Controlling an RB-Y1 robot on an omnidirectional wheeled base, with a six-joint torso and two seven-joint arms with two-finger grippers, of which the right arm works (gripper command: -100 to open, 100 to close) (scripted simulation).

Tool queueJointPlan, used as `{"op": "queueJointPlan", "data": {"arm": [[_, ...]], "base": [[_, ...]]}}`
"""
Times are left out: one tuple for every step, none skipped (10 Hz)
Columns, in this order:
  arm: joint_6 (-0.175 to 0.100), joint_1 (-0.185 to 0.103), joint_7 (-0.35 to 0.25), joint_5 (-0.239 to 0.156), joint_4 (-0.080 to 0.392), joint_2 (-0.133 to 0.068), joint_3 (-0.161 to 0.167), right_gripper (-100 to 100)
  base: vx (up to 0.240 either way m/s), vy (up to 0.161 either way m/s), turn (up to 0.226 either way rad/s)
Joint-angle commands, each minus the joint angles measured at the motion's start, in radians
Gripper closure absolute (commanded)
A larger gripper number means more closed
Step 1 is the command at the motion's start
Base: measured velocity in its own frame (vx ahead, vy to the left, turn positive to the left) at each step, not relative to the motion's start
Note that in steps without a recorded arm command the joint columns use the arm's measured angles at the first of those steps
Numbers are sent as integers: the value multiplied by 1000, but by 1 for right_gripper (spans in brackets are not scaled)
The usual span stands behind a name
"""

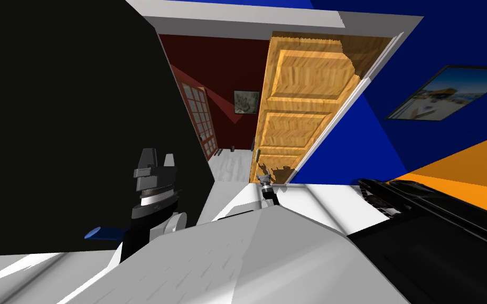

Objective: Pull the door open

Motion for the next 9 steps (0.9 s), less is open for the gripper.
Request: {"op": "queueJointPlan", "data": {"arm": [[-5, -12, -28, -19, 33, -5, 8, -100], [-9, -19, -45, -31, 53, -9, 13, -100], [-13, -26, -61, -42, 73, -13, 18, -100], [-17, -33, -78, -54, 93, -17, 23, -100], [-20, -40, -94, -65, 113, -21, 28, -100], [-20, -40, -94, -65, 113, -21, 28, -100], [-24, -46, -109, -75, 131, -24, 33, -100], [-27, -53, -124, -86, 149, -27, 37, -100], [-31, -59, -140, -96, 167, -31, 42, -100]], "base": [[107, -13, 26], [104, -15, 19], [91, -9, 23], [92, -2, 24], [107, -20, 15], [67, -19, 11], [45, -15, 13], [64, -17, 20], [87, -15, 22]]}}
